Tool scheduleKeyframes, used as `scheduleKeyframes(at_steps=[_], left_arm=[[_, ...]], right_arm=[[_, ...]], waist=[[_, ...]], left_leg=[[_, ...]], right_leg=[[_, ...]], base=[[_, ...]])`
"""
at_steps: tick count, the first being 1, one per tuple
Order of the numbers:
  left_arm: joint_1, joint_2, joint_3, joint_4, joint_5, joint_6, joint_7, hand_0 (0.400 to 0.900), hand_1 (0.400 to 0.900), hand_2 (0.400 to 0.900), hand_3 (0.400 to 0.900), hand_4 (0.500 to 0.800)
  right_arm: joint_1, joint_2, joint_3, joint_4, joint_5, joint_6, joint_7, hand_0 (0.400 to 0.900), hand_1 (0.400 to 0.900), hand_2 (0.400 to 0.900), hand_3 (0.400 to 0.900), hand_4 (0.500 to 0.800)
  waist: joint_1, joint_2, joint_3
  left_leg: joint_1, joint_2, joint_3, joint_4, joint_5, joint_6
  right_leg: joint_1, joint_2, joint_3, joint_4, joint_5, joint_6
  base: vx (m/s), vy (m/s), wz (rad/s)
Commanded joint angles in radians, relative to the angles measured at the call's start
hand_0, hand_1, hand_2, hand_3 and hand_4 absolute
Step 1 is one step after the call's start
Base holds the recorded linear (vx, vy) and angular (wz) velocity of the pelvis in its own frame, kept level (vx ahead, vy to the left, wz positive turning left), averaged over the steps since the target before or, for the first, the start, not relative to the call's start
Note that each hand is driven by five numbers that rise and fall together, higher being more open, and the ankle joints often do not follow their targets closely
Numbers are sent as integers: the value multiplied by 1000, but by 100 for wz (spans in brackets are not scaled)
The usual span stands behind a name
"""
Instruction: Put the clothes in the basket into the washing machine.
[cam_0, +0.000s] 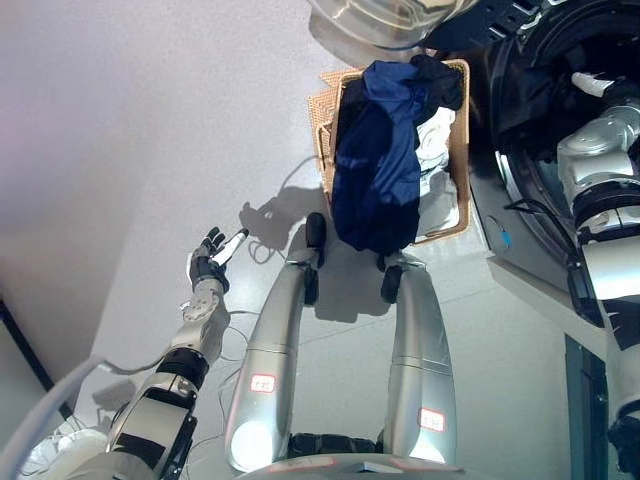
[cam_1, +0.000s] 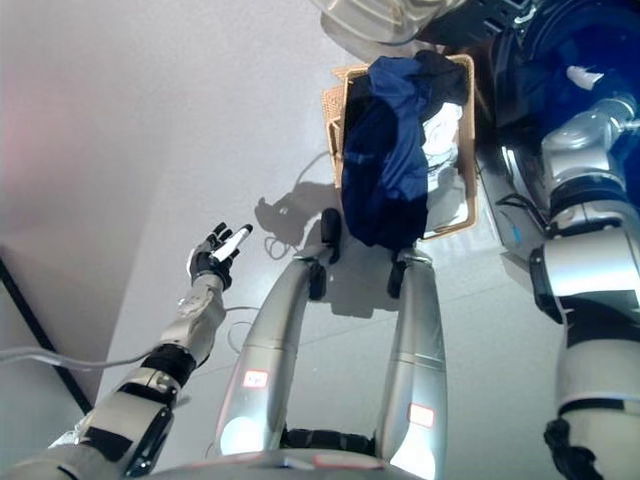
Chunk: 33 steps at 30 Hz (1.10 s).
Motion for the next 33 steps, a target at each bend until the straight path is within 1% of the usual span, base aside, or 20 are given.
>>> scheduleKeyframes(at_steps=[1, 2, 4, 8, 10, 14, 16, 17, 18, 21, 22, 23, 24, 25, 26, 27, 29, 30, 31, 33], left_arm=[[102, -24, -39, 8, -4, -45, 28, 900, 900, 900, 900, 800], [101, -23, -40, 9, -2, -45, 28, 900, 900, 900, 900, 800], [103, -25, -42, 9, 4, -48, 31, 900, 900, 900, 900, 800], [106, -29, -42, -3, 23, -59, 42, 900, 900, 900, 900, 800], [113, -29, -31, -5, 28, -65, 38, 900, 900, 900, 900, 800], [122, -36, -13, -4, 24, -70, 33, 900, 900, 900, 900, 800], [123, -40, -9, -2, 25, -69, 32, 900, 900, 900, 900, 800], [123, -42, -2, 4, 22, -69, 32, 900, 900, 900, 900, 800], [123, -41, -3, 4, 22, -69, 32, 900, 900, 900, 900, 800], [121, -51, 17, 20, 15, -60, 36, 900, 900, 900, 900, 800], [126, -54, 23, 19, 16, -57, 36, 900, 900, 900, 900, 800], [132, -57, 34, 20, 13, -55, 37, 900, 900, 900, 900, 800], [135, -58, 43, 25, 10, -50, 34, 900, 900, 900, 900, 800], [142, -61, 52, 28, 7, -44, 31, 900, 900, 900, 900, 800], [142, -60, 51, 28, 7, -44, 31, 900, 900, 900, 900, 800], [150, -64, 71, 43, 4, -32, 29, 900, 900, 900, 900, 800], [152, -70, 87, 63, 2, -21, 26, 900, 900, 900, 900, 800], [154, -72, 94, 70, 3, -17, 24, 900, 900, 900, 900, 800], [157, -74, 97, 76, 8, -10, 21, 900, 900, 900, 900, 800], [165, -80, 109, 94, 16, 5, 4, 900, 900, 900, 900, 800]], right_arm=[[19, -139, 66, -12, -69, -25, -122, 900, 900, 900, 900, 800], [16, -139, 80, -8, -87, -19, -118, 900, 900, 900, 900, 800], [22, -141, 93, -14, -127, -12, -143, 900, 900, 900, 900, 800], [52, -136, 123, -42, -256, 36, -212, 900, 900, 900, 900, 800], [88, -133, 140, -82, -330, 46, -193, 900, 900, 900, 900, 800], [150, -120, 137, -142, -389, 50, -195, 900, 900, 900, 900, 800], [182, -107, 134, -158, -408, 58, -197, 900, 900, 900, 900, 800], [205, -85, 103, -177, -399, 51, -194, 900, 900, 900, 900, 800], [207, -85, 102, -178, -399, 52, -194, 900, 900, 900, 900, 800], [292, -19, 53, -263, -354, 3, -160, 900, 900, 900, 900, 800], [332, 8, 22, -331, -322, -37, -152, 900, 900, 900, 900, 800], [376, 29, -9, -383, -278, -69, -124, 900, 900, 900, 900, 800], [407, 41, -16, -428, -258, -83, -96, 900, 900, 900, 900, 800], [454, 70, -50, -489, -207, -127, -62, 900, 900, 900, 900, 800], [456, 70, -52, -491, -207, -126, -62, 900, 900, 900, 900, 800], [536, 112, -94, -568, -174, -152, -57, 900, 900, 900, 900, 800], [623, 185, -157, -627, -102, -193, -31, 900, 900, 900, 900, 800], [664, 208, -169, -659, -94, -201, -19, 900, 900, 900, 900, 800], [694, 234, -181, -673, -77, -217, 1, 900, 900, 900, 900, 800], [772, 278, -197, -705, -22, -231, 67, 900, 900, 900, 900, 800]], waist=[[-12, 69, -156], [-13, 69, -158], [-13, 70, -162], [-17, 69, -169], [-19, 65, -173], [-24, 59, -174], [-26, 57, -174], [-30, 53, -173], [-29, 52, -173], [-41, 46, -166], [-45, 46, -157], [-49, 43, -154], [-53, 38, -158], [-61, 34, -149], [-60, 33, -154], [-72, 25, -152], [-80, 19, -141], [-86, 14, -146], [-87, 11, -147], [-93, 3, -147]], left_leg=[[-21, 4, -50, -1, -76, -42], [-22, 5, -50, -1, -75, -42], [-23, 4, -53, 0, -74, -43], [-23, 1, -57, -1, -71, -44], [-25, 1, -59, 3, -72, -43], [-25, -1, -61, 5, -70, -42], [-22, -1, -62, 3, -69, -42], [-22, -1, -63, 4, -70, -42], [-22, -1, -63, 4, -70, -42], [-15, 0, -64, 9, -72, -39], [0, 3, -64, 5, -73, -38], [8, 5, -64, 3, -73, -37], [6, 6, -62, 2, -73, -36], [25, 8, -64, -3, -76, -37], [18, 7, -63, -3, -74, -36], [38, 10, -64, -9, -78, -35], [89, 15, -67, -29, -82, -34], [102, 15, -66, -36, -82, -34], [128, 15, -67, -47, -83, -33], [192, 15, -68, -80, -85, -33]], right_leg=[[-32, 11, -13, 23, -59, 50], [-33, 11, -13, 25, -60, 49], [-32, 10, -14, 26, -59, 50], [-33, 12, -13, 26, -56, 50], [-34, 12, -14, 31, -55, 50], [-32, 11, -15, 29, -52, 52], [-29, 12, -14, 27, -52, 52], [-26, 14, -14, 26, -51, 52], [-26, 14, -14, 25, -51, 52], [-14, 19, -14, 20, -47, 50], [4, 23, -16, 13, -46, 50], [13, 25, -16, 9, -45, 50], [10, 26, -16, 7, -44, 49], [33, 29, -19, -4, -43, 49], [27, 28, -18, -3, -42, 49], [50, 34, -19, -17, -40, 49], [107, 38, -23, -46, -38, 51], [124, 37, -27, -58, -36, 51], [152, 37, -30, -73, -35, 52], [222, 42, -35, -117, -30, 56]], base=[[0, -18, 4], [-6, -19, 4], [0, 0, 0], [0, 0, 0], [0, 0, 0], [-8, 3, 0], [-12, 4, -2], [-24, 9, -4], [-35, 20, -7], [-25, 32, -9], [-7, 29, -12], [-12, 34, -10], [-10, 27, -8], [-13, 17, -4], [1, 25, -9], [5, 34, -9], [16, 43, -10], [25, 46, -7], [32, 51, -6], [49, 60, -9]])
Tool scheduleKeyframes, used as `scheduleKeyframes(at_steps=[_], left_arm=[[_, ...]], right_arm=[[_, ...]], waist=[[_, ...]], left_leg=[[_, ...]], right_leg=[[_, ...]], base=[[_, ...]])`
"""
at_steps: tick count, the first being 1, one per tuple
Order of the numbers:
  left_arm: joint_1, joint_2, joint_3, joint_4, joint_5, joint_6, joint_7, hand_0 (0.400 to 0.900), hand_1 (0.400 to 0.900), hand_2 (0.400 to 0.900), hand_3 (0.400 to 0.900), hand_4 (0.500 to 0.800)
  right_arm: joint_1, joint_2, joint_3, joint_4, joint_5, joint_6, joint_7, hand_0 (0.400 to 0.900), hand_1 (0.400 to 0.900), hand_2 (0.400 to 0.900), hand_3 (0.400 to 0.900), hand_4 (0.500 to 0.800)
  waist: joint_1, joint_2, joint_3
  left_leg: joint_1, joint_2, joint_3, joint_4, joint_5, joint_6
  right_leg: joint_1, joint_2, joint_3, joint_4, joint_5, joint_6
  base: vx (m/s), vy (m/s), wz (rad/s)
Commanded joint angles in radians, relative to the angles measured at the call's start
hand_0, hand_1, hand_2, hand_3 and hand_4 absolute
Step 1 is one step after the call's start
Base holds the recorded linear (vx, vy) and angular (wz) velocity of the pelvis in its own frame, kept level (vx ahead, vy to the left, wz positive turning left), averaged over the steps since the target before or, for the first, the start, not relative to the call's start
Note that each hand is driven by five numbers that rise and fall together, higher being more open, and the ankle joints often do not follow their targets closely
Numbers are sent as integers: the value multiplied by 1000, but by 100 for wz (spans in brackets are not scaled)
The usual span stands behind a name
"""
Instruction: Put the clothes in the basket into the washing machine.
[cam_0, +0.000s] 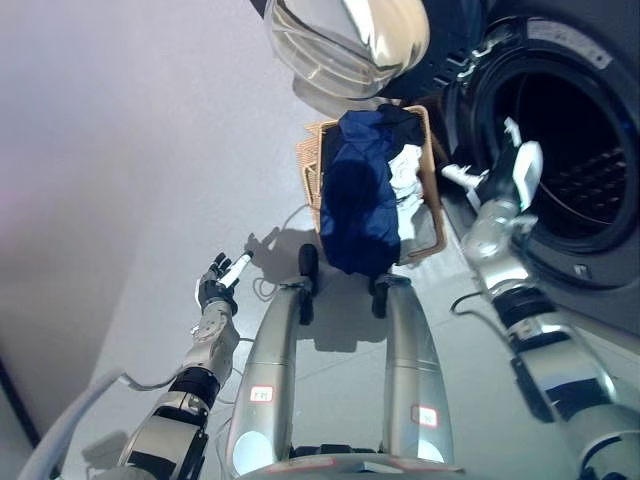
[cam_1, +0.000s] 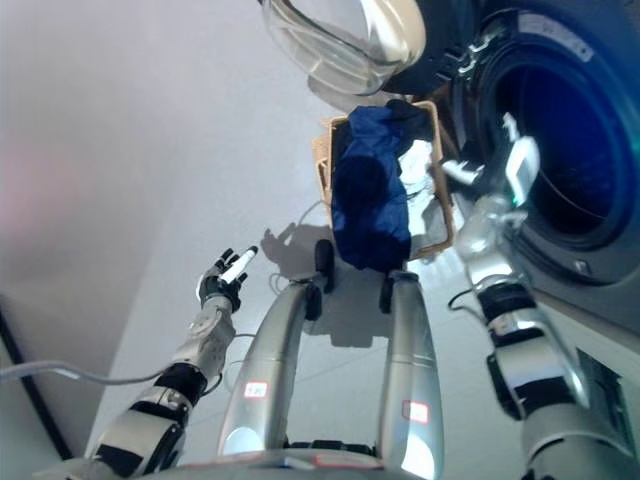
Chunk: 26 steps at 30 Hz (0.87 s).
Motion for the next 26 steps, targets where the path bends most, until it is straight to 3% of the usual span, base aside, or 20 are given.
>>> scheduleKeyframes(at_steps=[1, 7, 14, 21, 26], left_arm=[[87, 0, 27, 64, 20, -3, -12, 900, 900, 900, 900, 800], [124, -13, 67, 221, 93, 45, -83, 900, 900, 900, 900, 800], [176, -4, 103, 377, 222, 83, -144, 900, 900, 900, 900, 800], [230, 0, 160, 478, 280, 117, -176, 900, 900, 900, 900, 800], [273, -3, 206, 518, 264, 134, -189, 900, 900, 900, 900, 800]], right_arm=[[108, 13, -61, -106, 87, -113, 72, 900, 900, 900, 900, 800], [253, 87, -80, 41, 165, -99, 200, 900, 900, 900, 900, 800], [364, 173, -98, 354, 217, -40, 325, 900, 900, 900, 900, 800], [449, 217, -206, 586, 272, 27, 381, 900, 900, 900, 900, 800], [492, 227, -255, 652, 289, 55, 398, 900, 900, 900, 900, 800]], waist=[[-11, 3, -51], [-16, -14, -94], [-20, -18, -209], [-16, -24, -334], [-10, -30, -365]], left_leg=[[140, 5, -26, -99, -72, -29], [431, 6, -16, -245, -69, -34], [711, 3, -13, -490, -20, -43], [909, 17, 13, -689, 21, -43], [971, 24, 16, -712, 16, -44]], right_leg=[[136, 25, -4, -91, -17, 58], [446, 43, -23, -280, 6, 78], [733, 69, -34, -550, 71, 100], [920, 76, -27, -752, 128, 110], [989, 79, -35, -770, 118, 108]], base=[[85, 74, -13], [118, 88, -14], [113, 50, -9], [106, 17, -7], [61, -6, 0]])
